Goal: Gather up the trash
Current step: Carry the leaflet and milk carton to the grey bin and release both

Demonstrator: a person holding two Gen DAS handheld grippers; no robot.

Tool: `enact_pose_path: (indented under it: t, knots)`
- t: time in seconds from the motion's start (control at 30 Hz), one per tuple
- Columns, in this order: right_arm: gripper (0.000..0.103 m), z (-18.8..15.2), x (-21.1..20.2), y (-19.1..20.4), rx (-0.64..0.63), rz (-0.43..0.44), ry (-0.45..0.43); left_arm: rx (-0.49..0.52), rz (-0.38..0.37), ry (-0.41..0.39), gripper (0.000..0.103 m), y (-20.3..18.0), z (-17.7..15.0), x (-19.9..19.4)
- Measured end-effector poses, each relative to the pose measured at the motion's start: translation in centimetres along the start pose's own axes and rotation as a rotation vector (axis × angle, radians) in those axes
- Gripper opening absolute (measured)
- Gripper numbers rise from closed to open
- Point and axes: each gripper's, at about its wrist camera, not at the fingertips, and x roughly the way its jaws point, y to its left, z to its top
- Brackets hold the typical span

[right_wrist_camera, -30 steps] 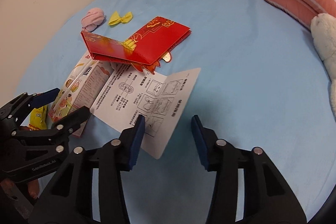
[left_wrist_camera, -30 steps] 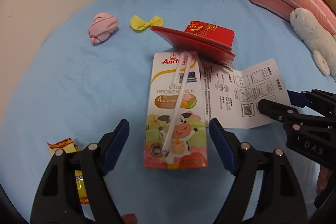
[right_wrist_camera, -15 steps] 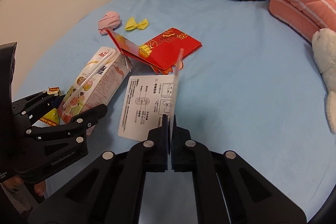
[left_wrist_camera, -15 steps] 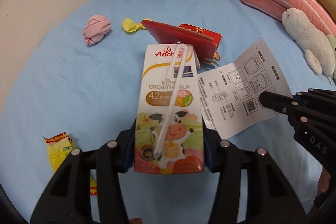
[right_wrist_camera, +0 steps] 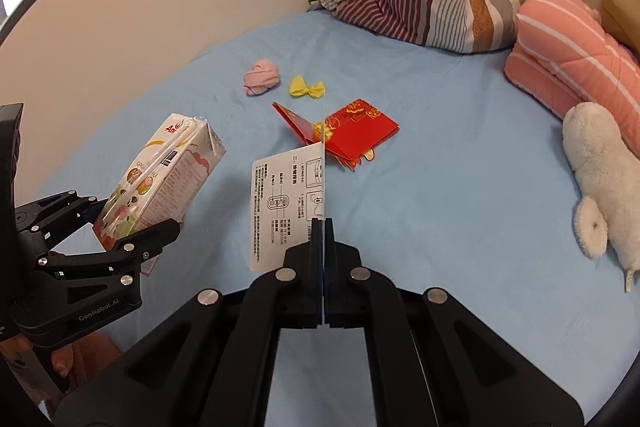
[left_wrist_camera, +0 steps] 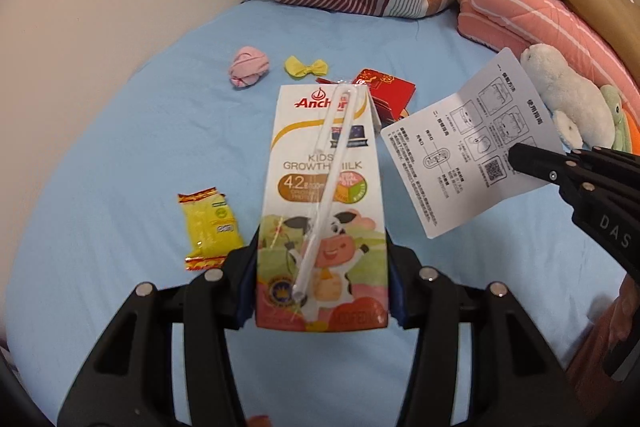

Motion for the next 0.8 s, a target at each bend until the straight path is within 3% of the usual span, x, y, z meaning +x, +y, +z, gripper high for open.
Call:
enact_pose_path:
  t: [0.5,0.8]
  knots:
    - [0.000,-1.1,-11.0,9.4,-0.144,0.112,-0.125,-0.106,0.112,-0.149,0.051,5.0,-4.6,-14.0]
    - [0.000,-1.6,-14.8,17.2,-0.261,0.245,-0.173,-0.223,0.252,-0.197,0.051,10.5,-9.2,-21.4]
